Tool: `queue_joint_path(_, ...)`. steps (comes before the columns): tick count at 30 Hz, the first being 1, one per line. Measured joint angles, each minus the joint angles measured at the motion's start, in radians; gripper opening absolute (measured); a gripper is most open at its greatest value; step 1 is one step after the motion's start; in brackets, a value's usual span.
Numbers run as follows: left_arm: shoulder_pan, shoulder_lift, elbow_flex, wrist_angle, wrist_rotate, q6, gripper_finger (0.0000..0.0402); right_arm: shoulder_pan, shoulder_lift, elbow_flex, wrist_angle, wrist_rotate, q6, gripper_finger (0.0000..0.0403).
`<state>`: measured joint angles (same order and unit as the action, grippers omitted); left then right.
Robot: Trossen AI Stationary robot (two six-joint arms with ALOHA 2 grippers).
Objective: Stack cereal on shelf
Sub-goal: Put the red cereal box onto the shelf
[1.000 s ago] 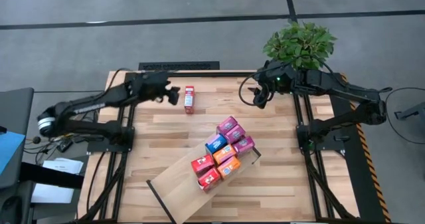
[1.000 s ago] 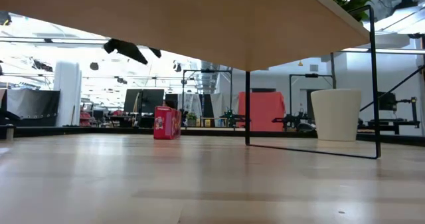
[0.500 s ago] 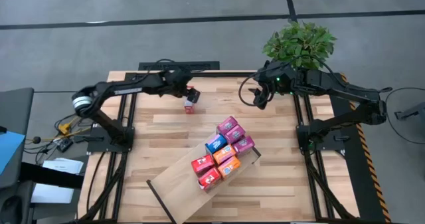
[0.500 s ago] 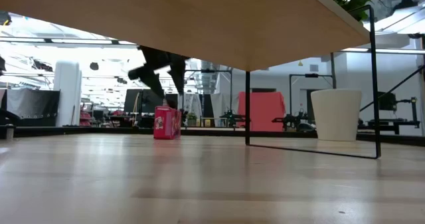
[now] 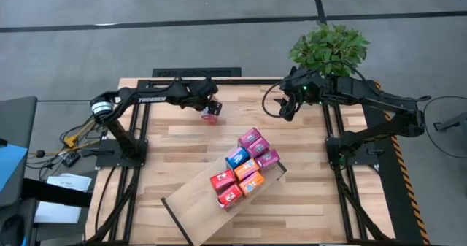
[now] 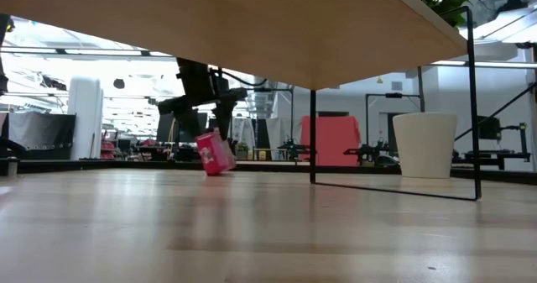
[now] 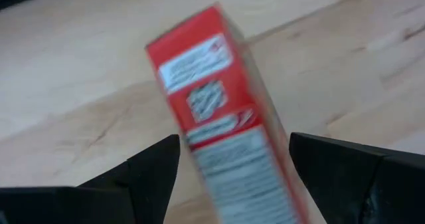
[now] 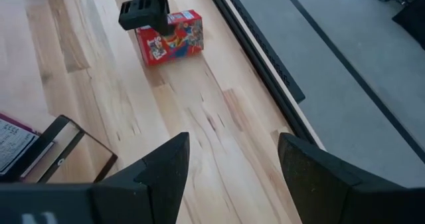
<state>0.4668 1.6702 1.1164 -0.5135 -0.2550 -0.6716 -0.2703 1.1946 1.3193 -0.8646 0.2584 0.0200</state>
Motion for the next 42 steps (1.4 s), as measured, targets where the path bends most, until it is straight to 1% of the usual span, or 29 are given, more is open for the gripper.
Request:
queue_joint_path(5, -0.003, 0.001, -0.001, 0.0, -0.021, -0.005, 0.0275, 0.0, 0.0, 0.0, -0.001, 0.0, 0.0, 0.0255)
queue_joint_path(20, -0.007, 0.003, -0.012, 0.027, -0.02, 0.009, 0.027, 0.0, 0.0, 0.0, -0.003, 0.0, 0.0, 0.0255)
queue_joint_path(21, -0.01, 0.011, -0.019, 0.036, -0.018, 0.01, 0.0266, 0.0, 0.0, 0.0, -0.003, 0.0, 0.0, 0.0255)
queue_joint_path(24, -0.018, 0.023, -0.046, 0.066, 0.032, 0.037, 0.0249, 0.0, 0.0, 0.0, -0.003, -0.001, 0.0, 0.0255)
queue_joint_path(26, -0.029, 0.04, -0.051, 0.109, 0.028, 0.039, 0.0238, 0.0, 0.0, 0.0, -0.002, -0.003, 0.0, 0.0255)
queue_joint_path(28, -0.03, 0.04, -0.055, 0.086, 0.013, 0.04, 0.0228, 0.004, 0.0, 0.0, -0.003, -0.003, 0.001, 0.0255)
queue_joint_path(31, -0.029, 0.035, -0.054, 0.106, 0.015, 0.055, 0.0209, 0.009, 0.0, 0.0, -0.003, -0.004, 0.006, 0.0255)
queue_joint_path(36, -0.029, 0.025, -0.045, 0.099, 0.034, 0.097, 0.0158, 0.024, 0.0, 0.0, -0.003, -0.006, 0.006, 0.0255)
queue_joint_path(39, -0.029, 0.025, -0.031, 0.104, 0.069, 0.12, 0.0124, 0.037, 0.0, 0.0, -0.003, -0.006, 0.001, 0.0255)
queue_joint_path(42, -0.029, 0.019, -0.001, 0.079, 0.109, 0.138, 0.0104, 0.043, 0.0, 0.0, -0.001, -0.007, -0.023, 0.0255)
